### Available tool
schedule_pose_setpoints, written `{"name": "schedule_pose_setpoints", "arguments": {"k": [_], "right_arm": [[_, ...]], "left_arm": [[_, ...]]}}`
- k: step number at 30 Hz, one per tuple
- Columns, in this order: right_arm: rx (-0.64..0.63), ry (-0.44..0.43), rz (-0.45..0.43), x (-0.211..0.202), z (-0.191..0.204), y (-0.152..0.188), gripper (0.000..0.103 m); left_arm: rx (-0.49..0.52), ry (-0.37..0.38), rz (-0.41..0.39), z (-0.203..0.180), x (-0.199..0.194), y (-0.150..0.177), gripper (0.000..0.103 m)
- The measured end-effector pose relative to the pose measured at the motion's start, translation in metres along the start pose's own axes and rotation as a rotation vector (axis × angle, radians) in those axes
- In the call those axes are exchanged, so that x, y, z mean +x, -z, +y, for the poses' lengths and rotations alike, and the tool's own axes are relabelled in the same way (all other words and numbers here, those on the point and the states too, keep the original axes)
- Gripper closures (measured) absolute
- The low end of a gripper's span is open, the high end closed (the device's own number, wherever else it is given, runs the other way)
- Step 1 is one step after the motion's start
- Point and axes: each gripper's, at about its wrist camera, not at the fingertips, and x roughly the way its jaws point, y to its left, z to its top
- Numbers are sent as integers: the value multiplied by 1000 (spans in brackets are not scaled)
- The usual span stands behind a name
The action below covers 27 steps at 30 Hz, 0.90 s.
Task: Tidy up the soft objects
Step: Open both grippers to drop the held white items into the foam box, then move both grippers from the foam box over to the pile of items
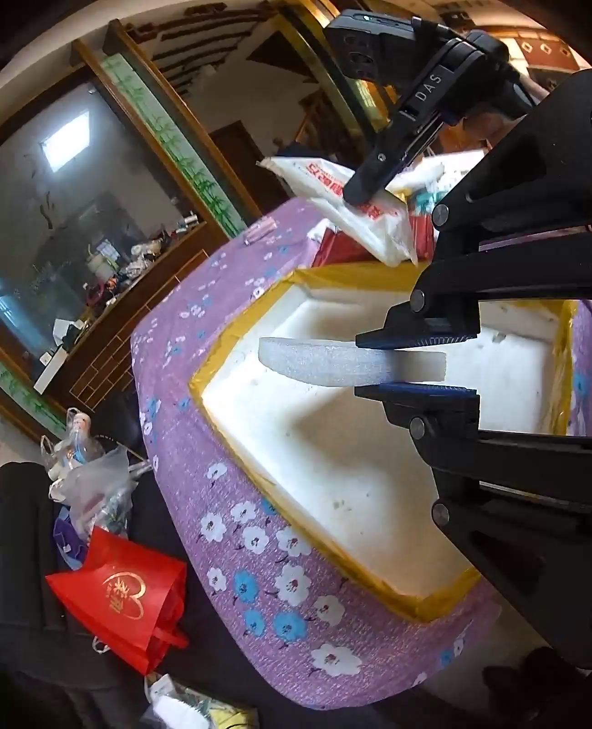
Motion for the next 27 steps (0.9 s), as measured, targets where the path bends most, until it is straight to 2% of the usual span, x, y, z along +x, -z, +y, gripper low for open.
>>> {"name": "schedule_pose_setpoints", "arguments": {"k": [5, 7, 9, 11, 14, 15, 16, 18, 20, 23, 26, 27], "right_arm": [[-47, 88, 60, 32, -2, 5, 91], [-46, 111, 82, 43, 13, 11, 91], [-47, 119, 96, 51, 10, 9, 90], [-44, 121, 119, 55, 12, 12, 88], [-32, 95, 93, 54, 8, 15, 88], [-18, 84, 86, 52, 6, 15, 83], [-3, 85, 89, 51, 5, 15, 79], [29, 81, 79, 48, 1, 15, 59], [49, 73, 70, 43, 1, 14, 52], [52, 57, 47, 28, 4, 13, 51], [23, 41, -18, 14, 2, 13, 50], [31, 31, -40, 5, 1, 13, 46]], "left_arm": [[52, -152, 13, -2, 15, -2, 90], [56, -163, 13, 1, 21, 0, 89], [58, -185, 10, 2, 23, -1, 89], [56, -167, 15, 2, 23, -1, 89], [61, -149, 19, -3, 21, -1, 88], [65, -150, 14, -4, 21, 0, 78], [64, -154, 11, -5, 21, 0, 61], [52, -166, -17, -6, 17, 1, 49], [55, -171, -45, -8, 11, 1, 48], [70, -156, -49, -14, 6, 4, 48], [99, -163, -82, -25, -2, 8, 48], [112, -163, -97, -30, -5, 10, 48]]}}
